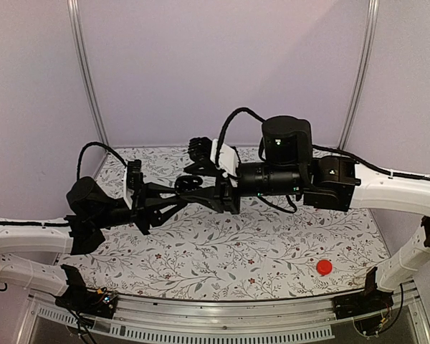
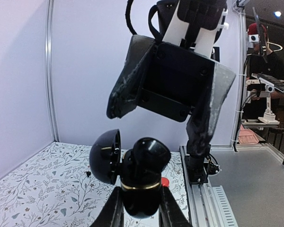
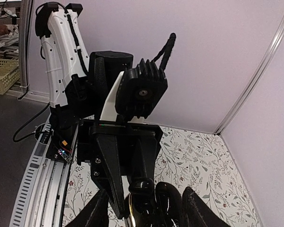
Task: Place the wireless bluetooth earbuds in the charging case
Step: Adjust the left earbud in the left side groove of the charging case.
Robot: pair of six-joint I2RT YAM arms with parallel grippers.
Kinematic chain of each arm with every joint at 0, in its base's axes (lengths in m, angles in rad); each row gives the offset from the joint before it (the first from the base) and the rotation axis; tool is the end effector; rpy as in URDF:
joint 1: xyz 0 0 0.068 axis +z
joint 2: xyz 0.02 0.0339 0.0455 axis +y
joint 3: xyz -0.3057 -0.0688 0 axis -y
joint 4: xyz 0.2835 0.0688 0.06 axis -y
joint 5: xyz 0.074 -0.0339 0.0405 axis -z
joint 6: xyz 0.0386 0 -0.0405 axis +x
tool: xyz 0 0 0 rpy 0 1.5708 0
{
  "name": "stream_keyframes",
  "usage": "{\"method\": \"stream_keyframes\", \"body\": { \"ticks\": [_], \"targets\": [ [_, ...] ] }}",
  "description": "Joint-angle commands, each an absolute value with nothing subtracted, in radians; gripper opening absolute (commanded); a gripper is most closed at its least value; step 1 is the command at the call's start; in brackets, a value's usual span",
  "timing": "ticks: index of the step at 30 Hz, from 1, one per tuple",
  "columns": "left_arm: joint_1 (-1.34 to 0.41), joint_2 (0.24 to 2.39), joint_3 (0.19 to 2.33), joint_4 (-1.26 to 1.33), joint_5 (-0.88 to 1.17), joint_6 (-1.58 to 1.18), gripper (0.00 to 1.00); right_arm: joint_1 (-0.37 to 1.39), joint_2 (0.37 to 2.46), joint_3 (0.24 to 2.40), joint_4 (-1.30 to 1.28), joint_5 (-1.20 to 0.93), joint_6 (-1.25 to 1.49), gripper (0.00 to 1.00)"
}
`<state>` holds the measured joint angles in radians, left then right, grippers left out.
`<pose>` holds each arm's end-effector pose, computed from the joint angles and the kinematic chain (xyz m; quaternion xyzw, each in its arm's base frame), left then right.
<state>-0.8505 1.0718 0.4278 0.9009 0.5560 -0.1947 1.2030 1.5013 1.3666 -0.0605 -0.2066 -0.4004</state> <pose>0.1428 -0.1936 0.2868 0.3949 0.4860 -0.5253 0.5762 0.1355 0.3737 0.4182 -0.5977 0.4875 0.3200 0.5502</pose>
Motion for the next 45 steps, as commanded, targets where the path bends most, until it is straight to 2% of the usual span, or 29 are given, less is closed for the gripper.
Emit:
{"method": "stream_keyframes", "body": {
  "ticks": [1, 26, 45],
  "targets": [
    [-0.861, 1.060, 0.453, 0.910, 0.543, -0.191, 0.20, 1.201, 1.473, 1.397, -0.040, -0.230, -0.354, 0.51],
    [-0.863, 1.052, 0.452, 0.902, 0.532, -0.195, 0.21, 1.244, 1.606, 1.544, -0.117, -0.043, -0.361, 0.56],
    [-0.862, 1.044, 0.449, 0.904, 0.528, -0.192, 0.21, 1.245, 1.561, 1.477, -0.149, 0.057, -0.385, 0.57]
  ]
}}
